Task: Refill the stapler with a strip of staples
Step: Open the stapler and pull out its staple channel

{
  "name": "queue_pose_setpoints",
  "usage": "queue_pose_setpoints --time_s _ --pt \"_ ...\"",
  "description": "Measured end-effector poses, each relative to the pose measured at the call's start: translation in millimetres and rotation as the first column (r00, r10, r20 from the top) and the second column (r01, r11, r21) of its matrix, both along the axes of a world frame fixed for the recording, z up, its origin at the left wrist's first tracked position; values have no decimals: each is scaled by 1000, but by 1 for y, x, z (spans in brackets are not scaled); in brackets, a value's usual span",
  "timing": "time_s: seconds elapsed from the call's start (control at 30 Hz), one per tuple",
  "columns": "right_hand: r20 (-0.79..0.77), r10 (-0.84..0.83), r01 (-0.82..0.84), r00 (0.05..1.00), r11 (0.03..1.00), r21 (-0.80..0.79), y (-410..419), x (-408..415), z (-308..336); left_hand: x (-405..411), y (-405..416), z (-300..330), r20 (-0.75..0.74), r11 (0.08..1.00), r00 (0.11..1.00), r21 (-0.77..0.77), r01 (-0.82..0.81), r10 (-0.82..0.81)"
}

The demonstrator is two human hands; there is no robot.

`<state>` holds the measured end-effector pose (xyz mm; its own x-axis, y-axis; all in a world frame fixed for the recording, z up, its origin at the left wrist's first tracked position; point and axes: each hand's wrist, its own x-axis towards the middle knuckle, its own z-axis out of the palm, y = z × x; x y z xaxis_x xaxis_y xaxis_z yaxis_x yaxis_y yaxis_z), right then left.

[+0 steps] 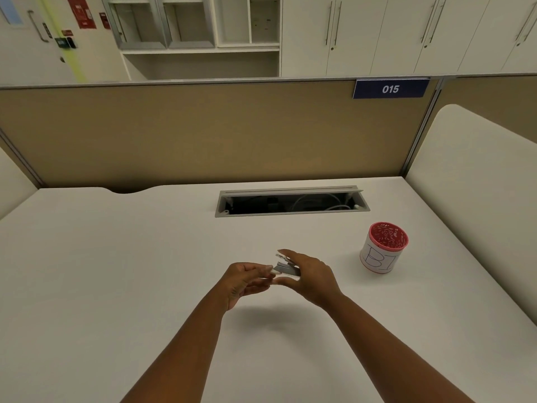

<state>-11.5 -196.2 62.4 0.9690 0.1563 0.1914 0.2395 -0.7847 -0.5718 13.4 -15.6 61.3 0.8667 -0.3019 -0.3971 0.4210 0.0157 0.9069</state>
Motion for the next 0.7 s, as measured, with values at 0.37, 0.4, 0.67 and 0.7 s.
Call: queue_pose_setpoints --time_s 0.37,0.4,0.67,0.7 --pt "69 -18 19 997 1000 -16 0 -2 -1 -1 0 1 -46 999 998 -37 -37 35" --pt "68 -22 24 997 999 -22 0 -2 -2 -1 1 1 -58 998 997 -40 -47 45" --pt "-161 25 32 987 940 340 4 2 -3 -2 -1 -3 -44 988 989 -66 -141 139" --pt "-185 48 35 982 908 417 5 2 -2 -2 -3 -2 -37 986 989 -71 -148 146"
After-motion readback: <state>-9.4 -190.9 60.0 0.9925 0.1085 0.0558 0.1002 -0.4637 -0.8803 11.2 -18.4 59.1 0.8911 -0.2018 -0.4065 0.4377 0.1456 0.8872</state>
